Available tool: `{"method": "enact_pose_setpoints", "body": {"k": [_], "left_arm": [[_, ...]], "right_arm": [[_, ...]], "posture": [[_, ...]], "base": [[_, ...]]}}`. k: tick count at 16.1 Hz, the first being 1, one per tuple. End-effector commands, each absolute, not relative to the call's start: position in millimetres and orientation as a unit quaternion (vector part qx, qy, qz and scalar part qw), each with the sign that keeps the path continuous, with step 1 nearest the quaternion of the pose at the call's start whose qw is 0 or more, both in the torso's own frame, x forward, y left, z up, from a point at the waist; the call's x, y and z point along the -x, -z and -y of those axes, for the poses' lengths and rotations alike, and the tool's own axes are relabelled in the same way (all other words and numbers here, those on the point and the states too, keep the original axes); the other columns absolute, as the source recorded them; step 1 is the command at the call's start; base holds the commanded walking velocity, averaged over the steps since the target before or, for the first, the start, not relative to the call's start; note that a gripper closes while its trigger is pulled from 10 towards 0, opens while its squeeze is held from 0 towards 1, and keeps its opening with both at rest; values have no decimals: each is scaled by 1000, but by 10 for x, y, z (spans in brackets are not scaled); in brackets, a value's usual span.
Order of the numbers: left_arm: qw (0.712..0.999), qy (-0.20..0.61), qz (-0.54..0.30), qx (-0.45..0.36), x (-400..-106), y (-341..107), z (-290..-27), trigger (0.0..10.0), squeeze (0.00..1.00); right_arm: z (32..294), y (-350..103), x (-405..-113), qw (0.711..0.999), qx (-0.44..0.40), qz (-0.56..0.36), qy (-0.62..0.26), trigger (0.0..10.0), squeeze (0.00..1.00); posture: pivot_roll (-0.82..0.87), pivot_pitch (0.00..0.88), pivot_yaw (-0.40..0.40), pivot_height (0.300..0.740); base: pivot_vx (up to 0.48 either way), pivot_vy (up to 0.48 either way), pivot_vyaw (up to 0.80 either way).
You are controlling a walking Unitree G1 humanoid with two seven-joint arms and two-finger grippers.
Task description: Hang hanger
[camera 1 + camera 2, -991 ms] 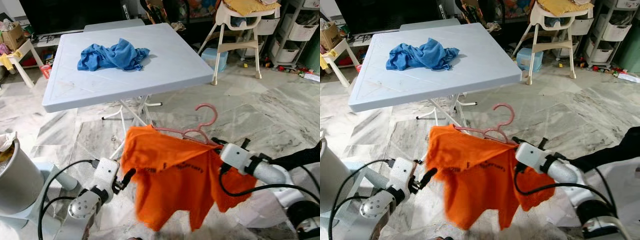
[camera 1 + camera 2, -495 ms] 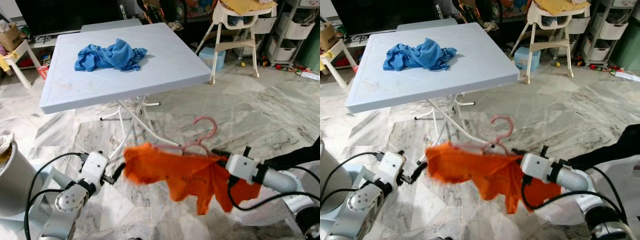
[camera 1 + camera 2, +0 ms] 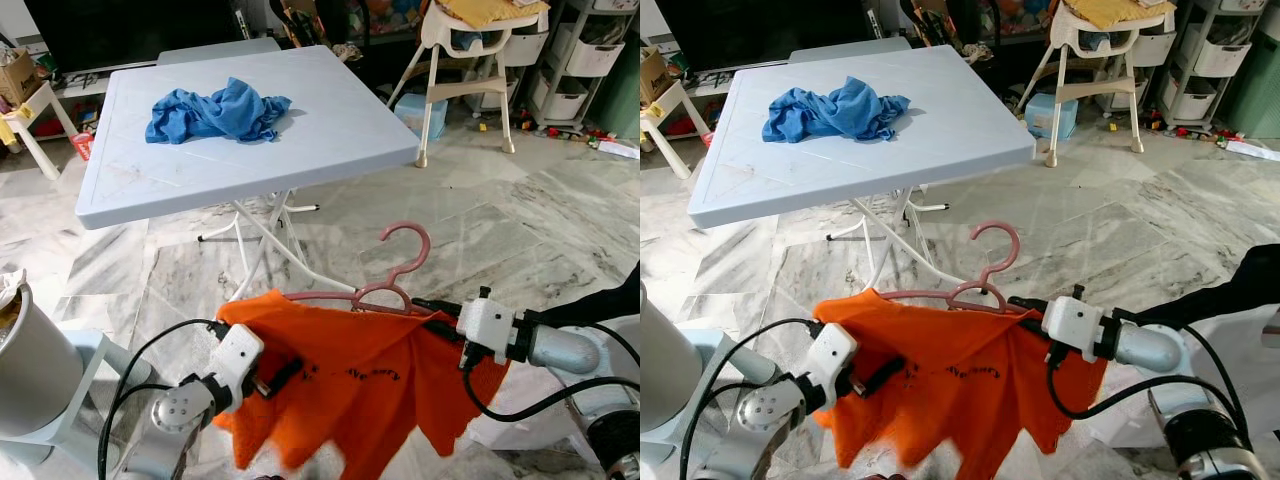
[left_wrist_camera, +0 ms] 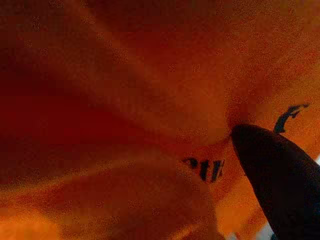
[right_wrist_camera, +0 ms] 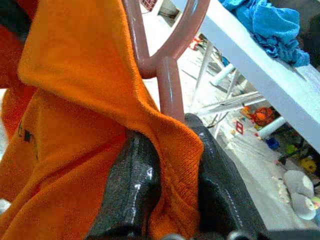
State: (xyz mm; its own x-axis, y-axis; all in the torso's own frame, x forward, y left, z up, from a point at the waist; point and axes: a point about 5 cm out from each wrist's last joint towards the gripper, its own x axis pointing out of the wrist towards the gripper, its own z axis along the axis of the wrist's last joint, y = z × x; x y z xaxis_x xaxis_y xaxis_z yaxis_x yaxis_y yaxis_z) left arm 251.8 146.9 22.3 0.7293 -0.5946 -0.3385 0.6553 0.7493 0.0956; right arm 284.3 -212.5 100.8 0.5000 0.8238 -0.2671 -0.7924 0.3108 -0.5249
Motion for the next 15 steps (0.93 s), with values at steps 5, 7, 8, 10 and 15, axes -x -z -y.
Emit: {"method": "enact_pose_setpoints", "body": {"k": [5, 7, 8, 10, 15], "left_arm": [[934, 323, -113, -103, -2682, -379, -1642, 10000, 0], [935, 324, -106, -98, -2707, -451, -1724, 10000, 0], [935, 324, -103, -98, -2711, -498, -1785, 10000, 0], [920, 359, -120, -102, -2630, -513, -1815, 10000, 0], [897, 411, -153, -62, -2418, -444, -1686, 10000, 1000]], "right_arm": [[2166, -1048, -2783, 807, 286, 15, -516, 10000, 0], [2165, -1007, -2752, 808, 279, 6, -520, 10000, 0], [2169, -985, -2731, 807, 278, 2, -521, 10000, 0], [2179, -953, -2713, 807, 275, -8, -522, 10000, 0], [2150, -930, -2737, 808, 275, -13, -521, 10000, 0]], "posture": [[-109, 38, 97, 740], [-107, 37, 101, 740], [-104, 38, 103, 740], [-102, 38, 103, 740], [-93, 39, 102, 740]], "base": [[0, 0, 0], [0, 0, 0], [0, 0, 0], [0, 0, 0], [0, 0, 0]]}}
